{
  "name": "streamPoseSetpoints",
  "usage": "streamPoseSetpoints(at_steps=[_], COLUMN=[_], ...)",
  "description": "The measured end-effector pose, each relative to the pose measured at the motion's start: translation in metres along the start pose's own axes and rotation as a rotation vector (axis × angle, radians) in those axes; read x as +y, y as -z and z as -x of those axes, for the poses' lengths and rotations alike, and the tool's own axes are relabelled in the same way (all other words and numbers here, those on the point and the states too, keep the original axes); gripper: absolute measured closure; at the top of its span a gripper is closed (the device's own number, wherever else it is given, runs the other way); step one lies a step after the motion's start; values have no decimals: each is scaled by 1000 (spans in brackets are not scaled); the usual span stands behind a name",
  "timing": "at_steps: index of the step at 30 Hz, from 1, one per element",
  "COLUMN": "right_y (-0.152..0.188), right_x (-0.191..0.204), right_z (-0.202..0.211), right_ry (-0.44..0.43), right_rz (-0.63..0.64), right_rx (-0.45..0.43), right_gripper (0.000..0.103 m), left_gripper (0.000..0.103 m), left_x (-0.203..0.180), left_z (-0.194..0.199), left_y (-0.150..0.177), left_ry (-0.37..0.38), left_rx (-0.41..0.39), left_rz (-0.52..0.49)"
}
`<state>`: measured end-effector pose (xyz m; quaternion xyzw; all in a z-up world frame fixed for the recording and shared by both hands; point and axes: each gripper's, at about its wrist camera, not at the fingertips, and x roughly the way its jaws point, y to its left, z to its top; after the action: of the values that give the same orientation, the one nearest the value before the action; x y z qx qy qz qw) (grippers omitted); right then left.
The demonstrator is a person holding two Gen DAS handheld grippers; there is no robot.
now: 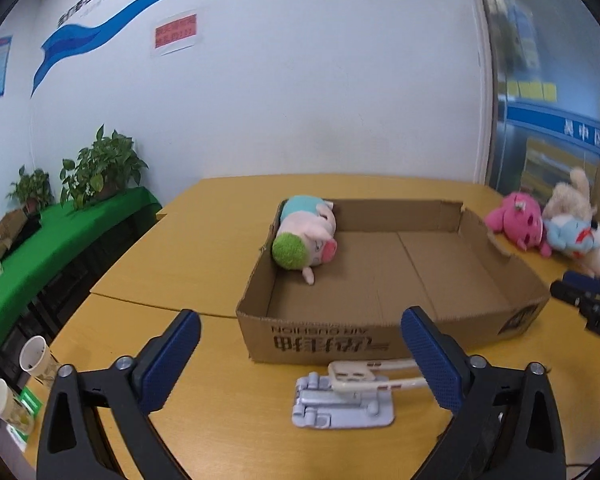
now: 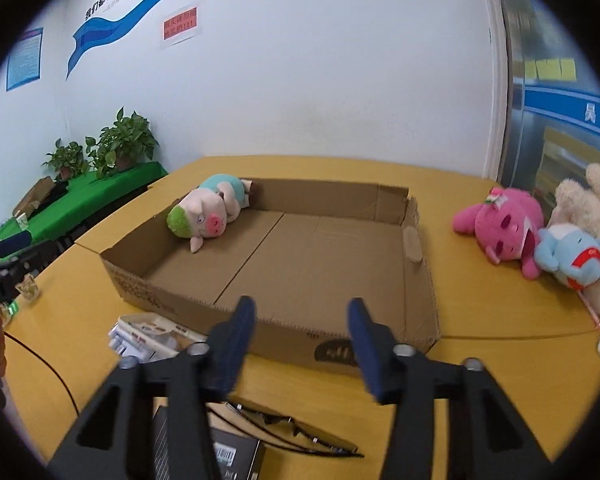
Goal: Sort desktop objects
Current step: 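Move the left gripper to the black product box and grasp it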
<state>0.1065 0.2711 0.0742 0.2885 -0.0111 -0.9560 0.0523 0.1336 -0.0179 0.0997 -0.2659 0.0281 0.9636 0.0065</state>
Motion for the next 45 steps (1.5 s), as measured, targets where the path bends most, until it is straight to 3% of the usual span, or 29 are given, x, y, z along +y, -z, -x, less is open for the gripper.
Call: streamPoseSetpoints(at_steps=[1, 2, 3, 4, 5, 6, 8, 9, 10, 12, 16, 20, 24, 27, 32, 35, 36, 38, 45], right_y=[3, 5, 6, 8, 10, 12, 18, 23, 29, 43, 81, 117, 128, 129, 125, 128, 129, 132, 127], right_x=[-2, -2, -3, -2, -2, -3, -5, -7, -9, -11, -2, 23, 46, 66, 72, 67, 67, 69, 76], right_z=[0, 0, 2, 3, 5, 8, 14, 17, 18, 18, 15, 12, 3, -5, -5, -12, -15, -19, -21], right_ry=[-12, -15, -13, -5, 6, 9, -13, -38, -79, -131, -236, -298, -369, -393, -405, -385, -387, -399, -369], right_rz=[-5, -7, -4, 3, 13, 19, 18, 10, -3, -16, 24, 138, 156, 190, 218, 221, 219, 215, 165], right_rx=[7, 8, 8, 7, 6, 0, 2, 13, 34, 84, 224, 334, 371, 374, 327, 356, 365, 378, 333], right_gripper=[58, 57, 48, 40, 22, 20, 20, 20, 20, 20, 20, 20, 21, 18, 18, 18, 19, 22, 29], left_gripper=[49, 63, 76, 77, 76, 74, 45, 13, 0, 0, 0, 0, 0, 0, 7, 18, 25, 28, 35], left_x=[-2, -2, 1, 3, 5, 6, 7, 8, 8, 2, -21, -42, -60, -65, -59, -57, -60, -63, -64], left_z=[-1, -3, -6, -7, -9, -9, -7, -4, -1, 2, -9, -18, -39, -47, -59, -70, -74, -77, -69], left_y=[4, 7, 10, 12, 14, 16, 18, 20, 22, 27, 44, 65, 83, 93, 105, 114, 117, 119, 107], left_ry=[20, 41, 56, 61, 63, 62, 74, 84, 90, 121, 276, 444, 558, 621, 681, 715, 714, 744, 687], left_rx=[13, 38, 64, 85, 96, 100, 90, 73, 52, 32, 141, 233, 367, 423, 474, 537, 562, 580, 494], left_rz=[-16, -14, -1, 13, 23, 27, 35, 43, 50, 40, -61, -69, -39, -34, 18, 90, 93, 107, 94])
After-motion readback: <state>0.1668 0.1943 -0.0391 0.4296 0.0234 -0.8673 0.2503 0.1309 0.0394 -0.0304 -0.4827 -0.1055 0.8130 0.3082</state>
